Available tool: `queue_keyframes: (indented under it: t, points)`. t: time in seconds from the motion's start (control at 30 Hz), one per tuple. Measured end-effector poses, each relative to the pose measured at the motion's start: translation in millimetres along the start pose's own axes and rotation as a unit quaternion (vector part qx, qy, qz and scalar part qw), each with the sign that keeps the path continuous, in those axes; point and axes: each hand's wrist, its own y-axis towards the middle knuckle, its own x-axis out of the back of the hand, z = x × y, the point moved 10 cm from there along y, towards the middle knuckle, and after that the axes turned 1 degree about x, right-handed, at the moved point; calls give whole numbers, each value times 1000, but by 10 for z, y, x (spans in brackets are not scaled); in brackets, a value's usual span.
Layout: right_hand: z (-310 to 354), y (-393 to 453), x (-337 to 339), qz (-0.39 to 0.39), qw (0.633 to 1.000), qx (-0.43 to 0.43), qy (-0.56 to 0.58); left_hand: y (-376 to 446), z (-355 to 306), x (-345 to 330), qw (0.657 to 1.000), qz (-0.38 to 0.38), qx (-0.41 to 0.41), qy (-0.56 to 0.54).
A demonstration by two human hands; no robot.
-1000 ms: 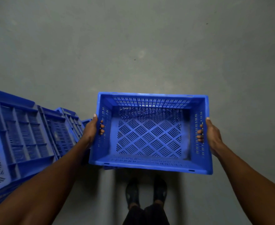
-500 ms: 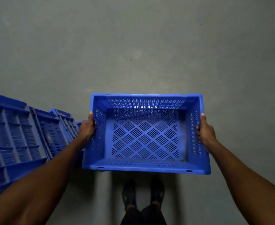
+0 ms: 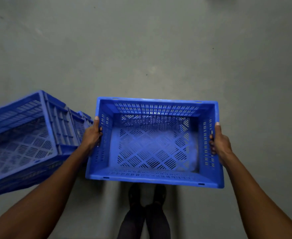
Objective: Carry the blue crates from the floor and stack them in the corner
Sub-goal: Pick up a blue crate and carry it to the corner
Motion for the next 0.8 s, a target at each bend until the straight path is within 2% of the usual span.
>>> queue_keyframes:
  t: [0.2,0.4,0.63,0.8]
  points:
    - [501,-967,405,36,999,32,0,-1185,-283,703,1000,-16,-12,-20]
    - [928,-1702,347,104,992,73,-15,-2127,-150,1475,993,-81,-11,-82]
    - [1414,-2631,-478,218,957,152,-113,-3213,822,2452,965,-171,30,-195]
    - [1435,-3553,-1437,320,911,188,-180,-4203,1883,3129,920,-267,67,-279]
